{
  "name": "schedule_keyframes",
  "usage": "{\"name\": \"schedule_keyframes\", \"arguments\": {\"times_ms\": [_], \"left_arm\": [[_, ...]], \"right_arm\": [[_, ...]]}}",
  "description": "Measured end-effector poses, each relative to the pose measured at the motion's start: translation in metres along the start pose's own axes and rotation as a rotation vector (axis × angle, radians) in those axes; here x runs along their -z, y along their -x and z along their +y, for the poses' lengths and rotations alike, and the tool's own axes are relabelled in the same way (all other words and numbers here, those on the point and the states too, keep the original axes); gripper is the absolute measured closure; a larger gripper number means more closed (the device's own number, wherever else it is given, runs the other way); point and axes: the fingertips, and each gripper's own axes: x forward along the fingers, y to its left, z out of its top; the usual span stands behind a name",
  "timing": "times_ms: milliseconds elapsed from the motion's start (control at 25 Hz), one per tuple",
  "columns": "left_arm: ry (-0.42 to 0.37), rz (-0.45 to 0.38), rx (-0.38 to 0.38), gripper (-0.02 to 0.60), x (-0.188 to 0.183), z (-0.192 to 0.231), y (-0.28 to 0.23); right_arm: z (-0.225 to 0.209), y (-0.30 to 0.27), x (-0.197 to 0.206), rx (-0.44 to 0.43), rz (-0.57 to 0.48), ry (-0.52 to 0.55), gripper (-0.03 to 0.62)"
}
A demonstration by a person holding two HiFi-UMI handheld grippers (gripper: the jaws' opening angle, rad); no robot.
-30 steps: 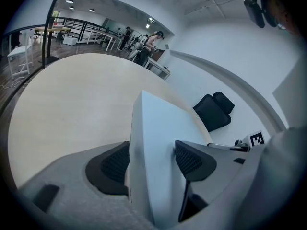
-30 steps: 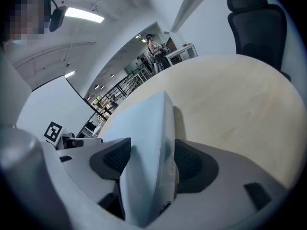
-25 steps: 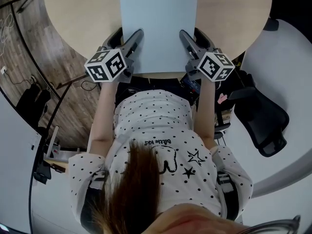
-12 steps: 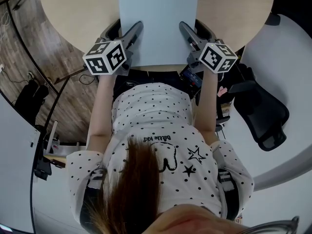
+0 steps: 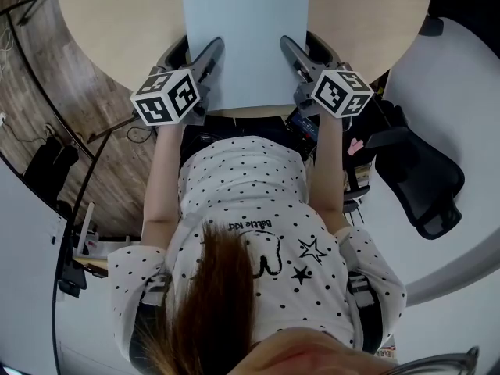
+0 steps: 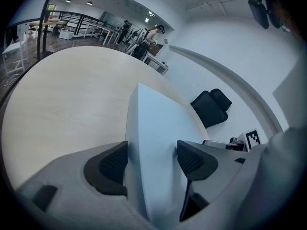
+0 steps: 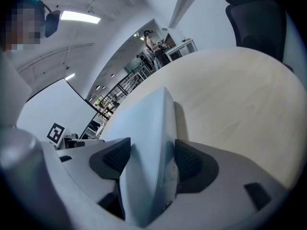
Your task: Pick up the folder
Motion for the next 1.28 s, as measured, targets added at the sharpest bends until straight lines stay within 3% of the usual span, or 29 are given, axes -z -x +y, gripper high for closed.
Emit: {"name": "schedule_keyframes", "arguments": {"times_ms": [520,1040,1280], "left_arm": [[-0.006,0.015,-0.001,0.264,0.0000,-0.0003,-0.0037],[0.009,0.047,0.018,0.262,0.0015,0.0028,-0.0048],[0.018,0.036,0.027,0.262,0.0037,0.0005,-0.0047]], "right_arm": [[-0.0038,-0.0011,-0.0008,-0.011,-0.020,-0.009,0.316],[-0.0056,-0.0063,0.0035,-0.057,0.019,-0.085,0.301],[-0.0051,-0.0041,0.0048,-0.052,0.023,-0.062,0.301]]}}
